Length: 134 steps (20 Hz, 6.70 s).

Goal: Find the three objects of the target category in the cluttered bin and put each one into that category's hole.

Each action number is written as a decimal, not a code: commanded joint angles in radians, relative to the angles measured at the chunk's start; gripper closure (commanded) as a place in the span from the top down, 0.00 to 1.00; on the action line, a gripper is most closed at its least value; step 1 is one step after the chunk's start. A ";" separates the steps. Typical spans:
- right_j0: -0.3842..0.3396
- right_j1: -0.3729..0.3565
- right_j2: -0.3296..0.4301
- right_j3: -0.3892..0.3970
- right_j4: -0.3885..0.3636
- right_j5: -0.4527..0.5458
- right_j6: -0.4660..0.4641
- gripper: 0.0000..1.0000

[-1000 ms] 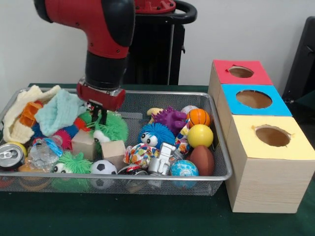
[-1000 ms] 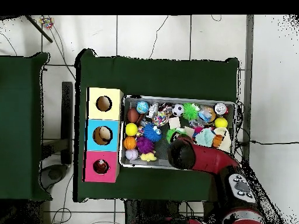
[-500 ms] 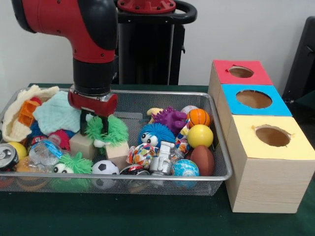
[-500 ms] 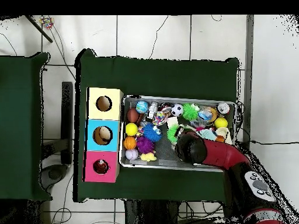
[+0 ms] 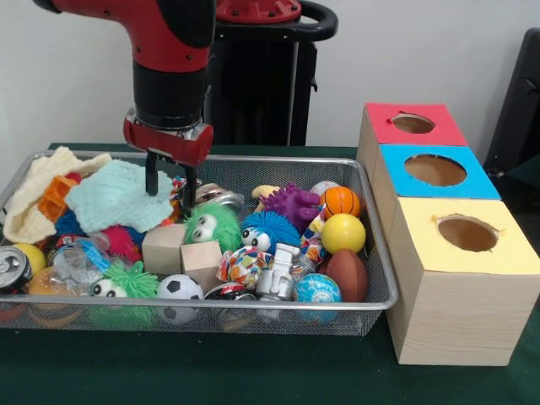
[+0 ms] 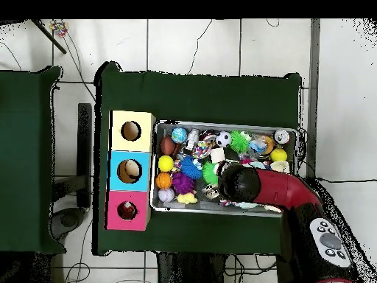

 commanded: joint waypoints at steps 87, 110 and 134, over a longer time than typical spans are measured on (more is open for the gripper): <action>0.055 -0.041 0.161 0.267 0.053 -0.022 0.062 1.00; 0.306 0.264 -0.095 0.119 0.025 -0.332 0.147 1.00; 0.260 0.259 -0.055 0.105 0.094 -0.192 0.068 1.00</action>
